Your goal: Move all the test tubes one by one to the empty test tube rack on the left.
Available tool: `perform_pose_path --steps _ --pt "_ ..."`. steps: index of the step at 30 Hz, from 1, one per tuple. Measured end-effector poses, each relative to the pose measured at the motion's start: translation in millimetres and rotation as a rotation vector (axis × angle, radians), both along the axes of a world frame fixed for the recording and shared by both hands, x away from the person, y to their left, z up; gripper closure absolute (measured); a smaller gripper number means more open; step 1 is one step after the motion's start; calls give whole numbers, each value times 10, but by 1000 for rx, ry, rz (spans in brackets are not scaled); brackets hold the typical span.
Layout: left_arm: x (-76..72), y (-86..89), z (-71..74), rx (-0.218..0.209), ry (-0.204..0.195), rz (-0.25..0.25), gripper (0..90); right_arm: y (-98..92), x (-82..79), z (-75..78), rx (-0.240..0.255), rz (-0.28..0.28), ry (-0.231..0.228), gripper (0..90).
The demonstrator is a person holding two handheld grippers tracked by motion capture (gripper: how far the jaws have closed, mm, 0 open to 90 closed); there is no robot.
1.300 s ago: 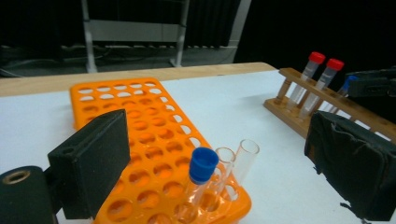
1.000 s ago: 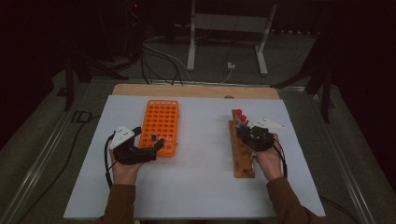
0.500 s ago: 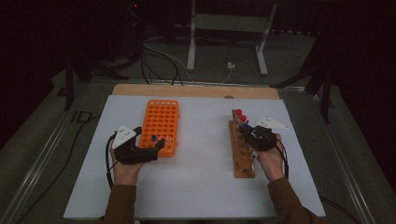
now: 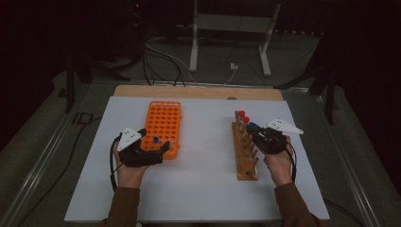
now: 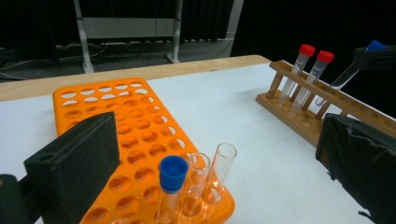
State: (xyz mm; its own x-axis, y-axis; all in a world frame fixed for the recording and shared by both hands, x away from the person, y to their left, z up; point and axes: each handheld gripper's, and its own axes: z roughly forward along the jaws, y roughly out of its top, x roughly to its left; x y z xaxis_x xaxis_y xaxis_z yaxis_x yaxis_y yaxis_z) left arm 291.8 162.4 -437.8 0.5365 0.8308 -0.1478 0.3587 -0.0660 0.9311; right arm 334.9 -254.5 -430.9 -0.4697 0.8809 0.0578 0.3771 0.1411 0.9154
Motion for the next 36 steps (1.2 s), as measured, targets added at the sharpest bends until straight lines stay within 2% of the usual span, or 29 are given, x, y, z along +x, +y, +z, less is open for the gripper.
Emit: perform_pose_path --steps 8,14,20,25,30,33,36 --pt "-14 -47 24 5 -10 -9 5 30 -98 169 -6 -4 -70 767" --pt "-32 -102 57 8 -25 -26 5 80 -195 288 6 39 -101 767" --pt "-53 -178 78 8 -42 -54 6 208 -250 289 13 107 -80 766" --pt "-90 -283 85 20 -93 -104 6 327 -263 198 10 156 -44 766" --pt "-105 -418 74 40 -109 -151 6 405 -284 159 27 197 -19 766" --pt "-126 -500 44 30 -127 -185 6 448 -316 158 32 220 -11 765" --pt "-142 -604 22 52 -134 -214 9 483 -344 162 41 240 -4 765"
